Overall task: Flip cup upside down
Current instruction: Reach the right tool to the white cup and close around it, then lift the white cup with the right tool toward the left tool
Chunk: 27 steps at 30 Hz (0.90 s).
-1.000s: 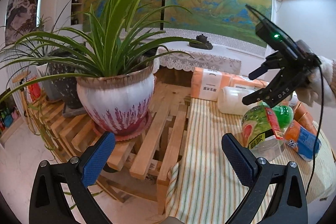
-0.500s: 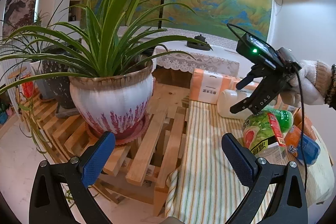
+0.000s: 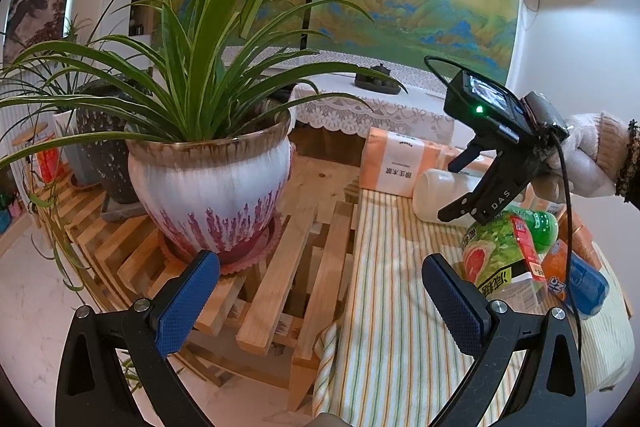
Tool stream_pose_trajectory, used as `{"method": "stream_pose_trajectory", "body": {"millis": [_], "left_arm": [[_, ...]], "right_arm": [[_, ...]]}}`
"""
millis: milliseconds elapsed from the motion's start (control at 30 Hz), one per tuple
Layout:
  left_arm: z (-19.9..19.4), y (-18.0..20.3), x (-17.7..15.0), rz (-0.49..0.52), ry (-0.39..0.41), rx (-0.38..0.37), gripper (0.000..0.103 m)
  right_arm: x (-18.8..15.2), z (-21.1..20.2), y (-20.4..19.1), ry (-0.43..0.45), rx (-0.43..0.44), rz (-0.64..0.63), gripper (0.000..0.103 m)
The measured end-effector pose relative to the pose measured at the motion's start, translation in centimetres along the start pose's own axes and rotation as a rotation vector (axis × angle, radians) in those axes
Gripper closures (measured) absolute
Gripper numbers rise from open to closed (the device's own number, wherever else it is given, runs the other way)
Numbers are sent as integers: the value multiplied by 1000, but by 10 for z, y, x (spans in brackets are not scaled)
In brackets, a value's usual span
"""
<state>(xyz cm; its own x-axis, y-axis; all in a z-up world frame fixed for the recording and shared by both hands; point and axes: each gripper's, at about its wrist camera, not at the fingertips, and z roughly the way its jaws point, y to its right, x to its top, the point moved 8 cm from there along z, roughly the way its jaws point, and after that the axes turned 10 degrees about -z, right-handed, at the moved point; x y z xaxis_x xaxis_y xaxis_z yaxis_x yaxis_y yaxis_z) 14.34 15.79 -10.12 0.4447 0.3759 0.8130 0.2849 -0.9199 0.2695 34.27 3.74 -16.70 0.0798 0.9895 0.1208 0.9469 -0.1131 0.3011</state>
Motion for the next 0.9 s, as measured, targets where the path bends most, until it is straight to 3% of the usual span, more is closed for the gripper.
{"method": "stream_pose_trajectory", "body": {"millis": [133, 300, 700, 900], "left_arm": [[1, 1, -1, 1, -4, -2, 0], [1, 0, -2, 1, -9, -4, 0], [1, -2, -1, -5, -8, 4, 0], [0, -5, 1, -9, -3, 13, 0]], "right_arm": [[1, 6, 0, -33, -46, -38, 20], [0, 9, 1, -61, -127, -80, 31], [18, -4, -20, 14, -61, -101, 32], [30, -2, -28, 7, -60, -139, 31]]}}
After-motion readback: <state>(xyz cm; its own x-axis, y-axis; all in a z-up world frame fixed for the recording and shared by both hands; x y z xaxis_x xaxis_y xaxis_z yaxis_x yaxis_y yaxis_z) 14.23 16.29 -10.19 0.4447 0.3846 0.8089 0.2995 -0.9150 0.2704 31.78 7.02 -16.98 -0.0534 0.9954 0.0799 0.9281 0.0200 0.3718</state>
